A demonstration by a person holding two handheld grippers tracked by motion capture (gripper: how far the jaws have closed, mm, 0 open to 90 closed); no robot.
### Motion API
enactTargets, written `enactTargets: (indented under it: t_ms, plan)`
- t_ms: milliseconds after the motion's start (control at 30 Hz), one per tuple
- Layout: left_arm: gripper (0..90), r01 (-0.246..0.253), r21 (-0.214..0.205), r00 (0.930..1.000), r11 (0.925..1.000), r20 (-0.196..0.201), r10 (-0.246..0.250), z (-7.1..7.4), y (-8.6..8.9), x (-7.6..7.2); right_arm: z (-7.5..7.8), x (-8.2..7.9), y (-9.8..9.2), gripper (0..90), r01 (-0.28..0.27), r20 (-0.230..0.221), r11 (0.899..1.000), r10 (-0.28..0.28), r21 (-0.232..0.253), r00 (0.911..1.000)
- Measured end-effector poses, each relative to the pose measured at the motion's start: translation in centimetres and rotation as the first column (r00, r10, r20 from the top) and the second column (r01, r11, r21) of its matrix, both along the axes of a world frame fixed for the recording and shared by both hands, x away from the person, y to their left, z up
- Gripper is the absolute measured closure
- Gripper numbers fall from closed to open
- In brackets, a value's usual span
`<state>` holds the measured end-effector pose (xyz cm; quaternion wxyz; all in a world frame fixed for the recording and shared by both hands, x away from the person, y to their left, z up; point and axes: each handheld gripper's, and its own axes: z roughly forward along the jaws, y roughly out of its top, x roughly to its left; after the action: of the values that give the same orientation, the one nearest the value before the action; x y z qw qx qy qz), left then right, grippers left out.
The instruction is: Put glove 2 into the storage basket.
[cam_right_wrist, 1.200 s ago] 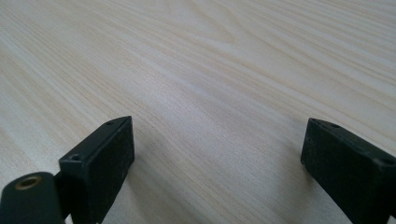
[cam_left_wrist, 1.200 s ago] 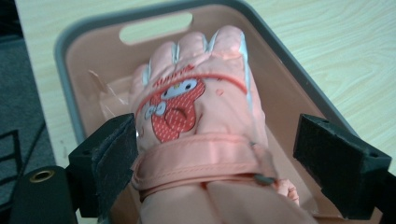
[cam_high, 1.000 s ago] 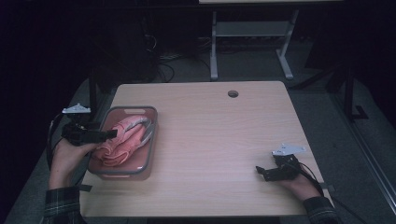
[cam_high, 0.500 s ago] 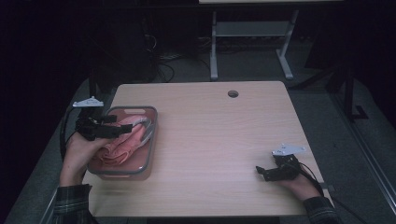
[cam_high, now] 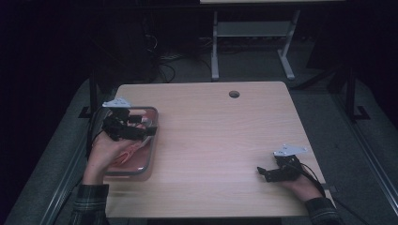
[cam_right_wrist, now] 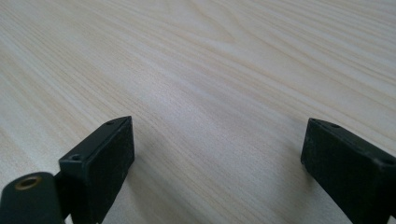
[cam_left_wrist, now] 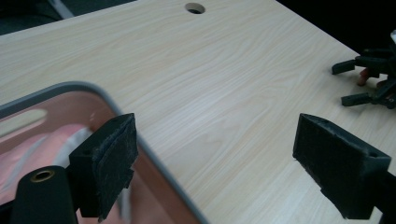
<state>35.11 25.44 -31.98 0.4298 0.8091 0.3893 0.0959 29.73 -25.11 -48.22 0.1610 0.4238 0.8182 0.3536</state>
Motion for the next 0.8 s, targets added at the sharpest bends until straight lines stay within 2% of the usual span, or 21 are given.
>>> enactTargets:
  t_ms: [133, 367, 433, 667, 800]
  plan:
    - [13.6, 0.040, -0.003, 0.9992, 0.9992, 0.007, -0.040, -0.4, -1.8, -0.1, 0.0, 0.0, 0.0, 9.2, -0.001, 0.000, 1.000, 0.001, 0.000, 1.0000]
    - [13.7, 0.074, -0.006, 0.9970, 0.9973, 0.025, -0.073, -1.2, -4.2, -0.5, 0.0, 0.0, 0.0, 9.2, -0.004, 0.003, 1.000, 0.004, -0.001, 1.0000]
    - [13.7, 0.086, 0.006, 0.9955, 0.9962, 0.038, -0.087, -1.5, -4.9, -0.6, 0.0, 0.0, 0.0, 9.2, -0.005, 0.002, 1.000, 0.005, 0.000, 1.0000]
    - [13.7, 0.125, 0.016, 0.9914, 0.9921, 0.038, -0.125, -2.8, -7.0, -1.0, 0.0, 0.0, 0.0, 9.2, -0.006, 0.003, 1.000, 0.006, 0.000, 1.0000]
    - [13.9, 0.144, 0.034, 0.9880, 0.9890, 0.052, -0.145, -3.7, -8.0, -1.2, 0.0, 0.0, 0.1, 9.2, -0.005, 0.001, 1.000, 0.005, 0.002, 1.0000]
